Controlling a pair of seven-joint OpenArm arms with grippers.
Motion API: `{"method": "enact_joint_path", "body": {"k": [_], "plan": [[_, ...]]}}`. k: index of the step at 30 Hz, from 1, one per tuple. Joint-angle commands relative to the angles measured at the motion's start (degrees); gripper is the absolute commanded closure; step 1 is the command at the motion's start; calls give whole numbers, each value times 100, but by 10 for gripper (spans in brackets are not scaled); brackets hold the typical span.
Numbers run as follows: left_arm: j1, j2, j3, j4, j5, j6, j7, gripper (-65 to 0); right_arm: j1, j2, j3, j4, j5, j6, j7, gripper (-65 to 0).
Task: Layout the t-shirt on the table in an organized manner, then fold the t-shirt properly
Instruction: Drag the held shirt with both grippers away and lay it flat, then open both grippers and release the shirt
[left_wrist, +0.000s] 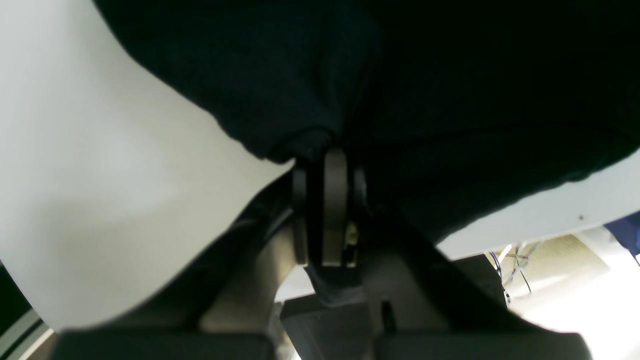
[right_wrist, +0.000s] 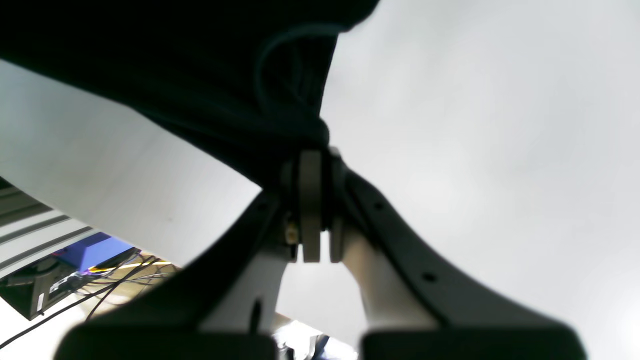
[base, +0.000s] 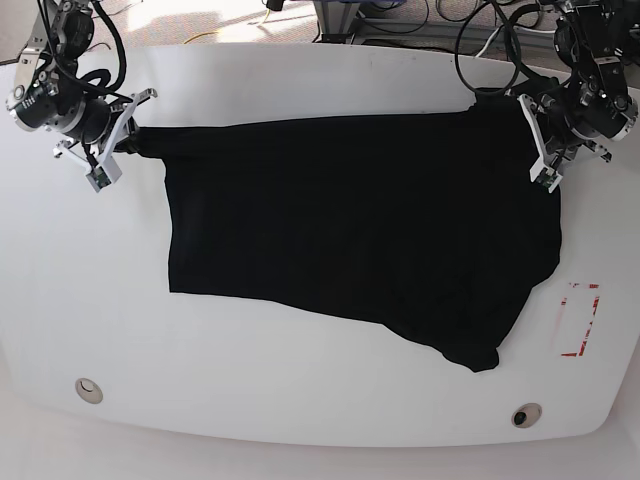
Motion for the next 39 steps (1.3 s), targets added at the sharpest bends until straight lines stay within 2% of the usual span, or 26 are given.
{"method": "enact_joint_path", "body": {"k": [1,7,9,12,13,16,18,21,25,35,39], "plan": [[54,-170,-23,88,111,-6,-22,0,-41,58,59,104,-29,-12,78,-5],[213,-179,-14,79,111,-6,-22,-3,-243,41,50,95,-37,-12,78,-8],[248,-187,21,79,111,-6,-22,-47,-269,32,50,95,-37,-21,78,-10],[257,-223,171,79,128,-6,-22,-175,-366,32,50,95,-37,-47,78,-59],[257,-284,241,79,128,-6,-14,-246,-410,32,50,95,-37,-109,78,-105],[265,-363,311,61,137,-6,-14,-385,-533,41,50,95,-37,-302,78,-231],[318,-398,320,53,146,-6,-14,-426,-647,50,41,95,-37,-390,87,-298],[362,-425,364,53,172,-6,-14,-425,-762,58,41,95,-37,-443,87,-368],[362,-513,434,35,357,-6,-14,-419,-929,67,41,95,-37,-443,96,-401],[309,-513,443,17,383,-6,-22,-415,-946,199,349,95,-152,-443,131,-403],[-7,-495,434,17,383,-6,-31,-415,-489,225,402,78,-284,-407,289,-403]]}}
